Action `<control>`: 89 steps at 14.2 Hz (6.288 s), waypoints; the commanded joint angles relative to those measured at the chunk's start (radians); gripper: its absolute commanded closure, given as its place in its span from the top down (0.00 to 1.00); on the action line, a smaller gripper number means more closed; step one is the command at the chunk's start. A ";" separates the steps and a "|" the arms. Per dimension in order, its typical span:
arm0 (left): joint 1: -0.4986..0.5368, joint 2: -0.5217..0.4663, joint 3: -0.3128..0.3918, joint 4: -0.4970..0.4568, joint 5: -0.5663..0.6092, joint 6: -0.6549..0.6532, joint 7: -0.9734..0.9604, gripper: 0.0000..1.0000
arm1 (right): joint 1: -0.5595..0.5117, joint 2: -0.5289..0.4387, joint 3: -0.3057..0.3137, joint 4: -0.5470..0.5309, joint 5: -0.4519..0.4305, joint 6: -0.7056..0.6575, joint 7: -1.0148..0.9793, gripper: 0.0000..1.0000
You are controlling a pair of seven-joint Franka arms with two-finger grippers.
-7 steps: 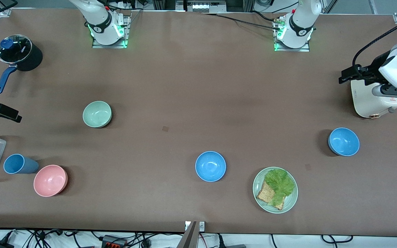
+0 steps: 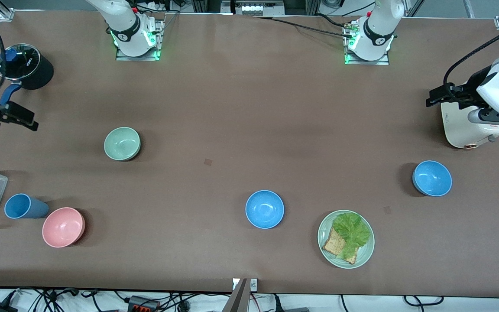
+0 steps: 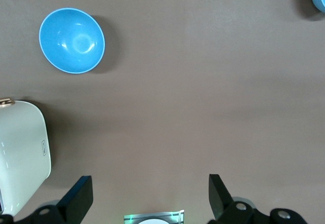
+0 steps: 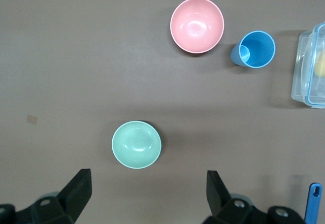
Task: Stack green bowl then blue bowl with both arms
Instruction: 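Move the right gripper toward the pale green bowl, then grasp the rim of the pale green bowl with the right gripper, then lower the green bowl with the right gripper while the left gripper grasps the blue bowl, then release the green bowl with the right gripper while the left gripper lifts the blue bowl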
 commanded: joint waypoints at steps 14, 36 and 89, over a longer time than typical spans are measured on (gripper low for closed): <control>0.004 0.021 -0.005 0.036 -0.012 -0.047 0.014 1.00 | 0.037 0.261 0.002 -0.217 -0.026 0.208 0.005 1.00; 0.029 0.134 0.004 0.082 0.023 -0.014 0.020 1.00 | 0.021 0.376 0.002 -0.453 -0.009 0.352 0.008 0.34; 0.314 0.326 -0.439 -0.008 0.098 0.179 -0.065 0.00 | 0.539 0.181 -0.326 -0.022 0.109 0.227 0.487 1.00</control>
